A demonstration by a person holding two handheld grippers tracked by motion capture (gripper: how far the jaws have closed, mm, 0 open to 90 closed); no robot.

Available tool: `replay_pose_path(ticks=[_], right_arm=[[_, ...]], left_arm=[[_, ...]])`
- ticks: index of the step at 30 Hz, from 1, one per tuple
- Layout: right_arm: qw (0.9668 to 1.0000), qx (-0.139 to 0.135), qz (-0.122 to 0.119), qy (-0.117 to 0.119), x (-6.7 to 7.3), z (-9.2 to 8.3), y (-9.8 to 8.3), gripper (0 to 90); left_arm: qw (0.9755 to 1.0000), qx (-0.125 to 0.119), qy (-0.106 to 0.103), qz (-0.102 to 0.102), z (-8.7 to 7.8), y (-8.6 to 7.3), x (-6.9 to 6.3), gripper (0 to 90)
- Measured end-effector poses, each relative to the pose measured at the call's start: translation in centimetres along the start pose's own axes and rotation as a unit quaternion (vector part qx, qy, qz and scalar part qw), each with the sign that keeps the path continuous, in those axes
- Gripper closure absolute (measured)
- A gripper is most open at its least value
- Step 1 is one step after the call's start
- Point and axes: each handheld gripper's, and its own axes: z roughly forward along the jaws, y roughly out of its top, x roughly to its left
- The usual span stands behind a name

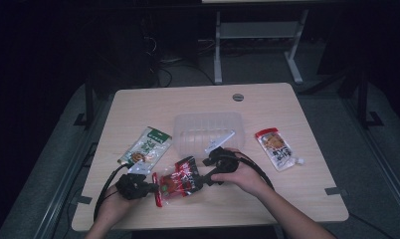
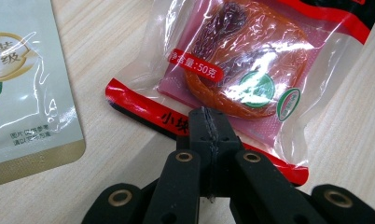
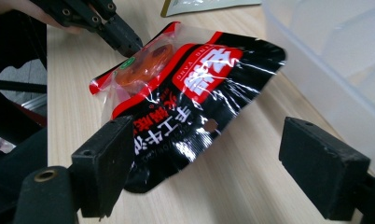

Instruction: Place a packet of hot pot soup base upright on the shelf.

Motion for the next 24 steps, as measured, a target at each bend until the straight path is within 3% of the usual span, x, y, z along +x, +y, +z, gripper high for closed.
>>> replay_pose_path(ticks=[4, 5, 8, 10, 13, 24], right_arm=[[1.0, 0.008, 0.0, 0.006, 0.0, 0.9, 0.2, 18.3], [0.9999, 0.009, -0.01, 0.007, -0.2, 1.3, 0.1, 18.5], [0.9996, 0.012, 0.016, 0.022, -0.3, 2.0, 0.2, 20.0], [0.9994, 0.011, 0.021, 0.027, -0.5, 2.2, 0.2, 20.5], [0.9979, 0.008, 0.036, 0.053, -0.5, 3.0, 0.3, 21.9], [0.9978, -0.002, 0.023, 0.062, 0.4, 4.0, 0.9, 39.5]], left_arm=[[1.0, -0.001, -0.002, -0.002, 0.0, 0.0, 0.0, 89.7], [1.0, -0.001, -0.003, -0.002, 0.0, 0.0, 0.0, 89.7], [1.0, 0.0, -0.003, -0.002, 0.0, 0.0, 0.0, 89.7], [1.0, 0.0, -0.003, -0.002, 0.0, 0.0, 0.0, 89.7], [1.0, -0.001, -0.002, -0.003, 0.0, 0.0, 0.0, 89.8], [1.0, -0.002, 0.002, -0.001, 0.1, 0.0, 0.0, 89.8]])
